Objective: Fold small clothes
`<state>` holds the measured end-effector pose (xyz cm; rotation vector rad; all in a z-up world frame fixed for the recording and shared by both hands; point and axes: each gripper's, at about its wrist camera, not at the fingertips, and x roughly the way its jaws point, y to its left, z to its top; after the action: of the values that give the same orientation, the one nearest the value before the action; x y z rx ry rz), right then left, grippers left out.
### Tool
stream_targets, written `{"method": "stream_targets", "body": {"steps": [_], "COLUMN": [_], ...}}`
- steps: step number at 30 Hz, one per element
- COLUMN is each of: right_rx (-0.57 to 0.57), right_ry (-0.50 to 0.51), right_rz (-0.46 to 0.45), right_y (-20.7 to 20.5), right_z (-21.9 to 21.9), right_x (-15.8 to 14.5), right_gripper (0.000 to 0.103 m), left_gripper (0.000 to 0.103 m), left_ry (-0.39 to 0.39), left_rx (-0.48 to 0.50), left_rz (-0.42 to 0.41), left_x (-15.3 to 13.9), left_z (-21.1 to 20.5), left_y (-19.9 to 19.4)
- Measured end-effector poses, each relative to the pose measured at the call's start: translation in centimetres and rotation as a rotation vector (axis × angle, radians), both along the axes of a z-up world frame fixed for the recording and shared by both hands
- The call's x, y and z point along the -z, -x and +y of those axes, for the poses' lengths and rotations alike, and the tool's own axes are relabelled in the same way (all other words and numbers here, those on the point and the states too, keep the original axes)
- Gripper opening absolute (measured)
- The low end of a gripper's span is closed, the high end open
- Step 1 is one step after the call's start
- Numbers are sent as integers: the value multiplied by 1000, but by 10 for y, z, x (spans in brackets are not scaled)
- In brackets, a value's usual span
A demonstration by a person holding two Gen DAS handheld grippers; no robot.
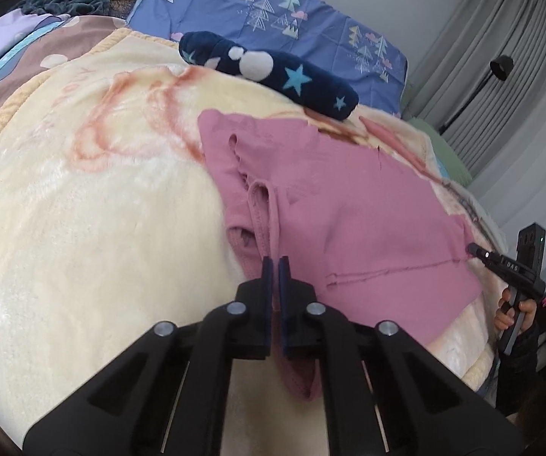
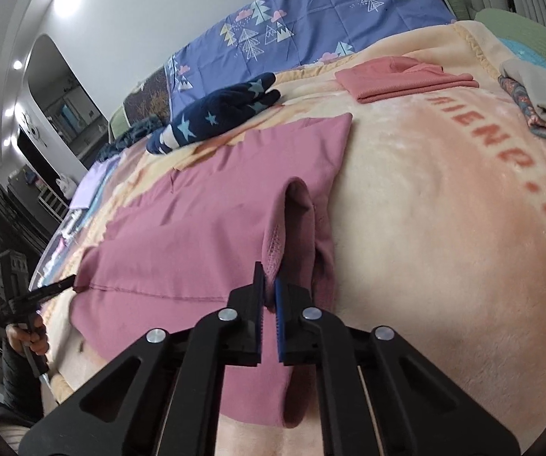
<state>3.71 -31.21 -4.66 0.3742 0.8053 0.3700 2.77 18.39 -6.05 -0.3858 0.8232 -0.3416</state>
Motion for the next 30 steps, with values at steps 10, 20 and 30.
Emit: {"method": "stream_targets", "body": {"steps": [10, 20, 30], "right_rx": [96, 131, 60], "right_ry": [-148, -35, 35], "right_rz": [-54, 39, 92], "right_y": [-107, -138, -143], "right_z": [-26, -37, -21], "right_x": [-49, -11, 9], "right_gripper": [3, 20, 30], "left_gripper": [3, 30, 33], "left_ry": [59, 10, -40], "left_rx": [-112, -158, -34], "left_rz": [-176, -4, 15], "left_x": [-77, -20, 0], "left_z": [15, 24, 3], "left_y": [-81, -149, -149]}}
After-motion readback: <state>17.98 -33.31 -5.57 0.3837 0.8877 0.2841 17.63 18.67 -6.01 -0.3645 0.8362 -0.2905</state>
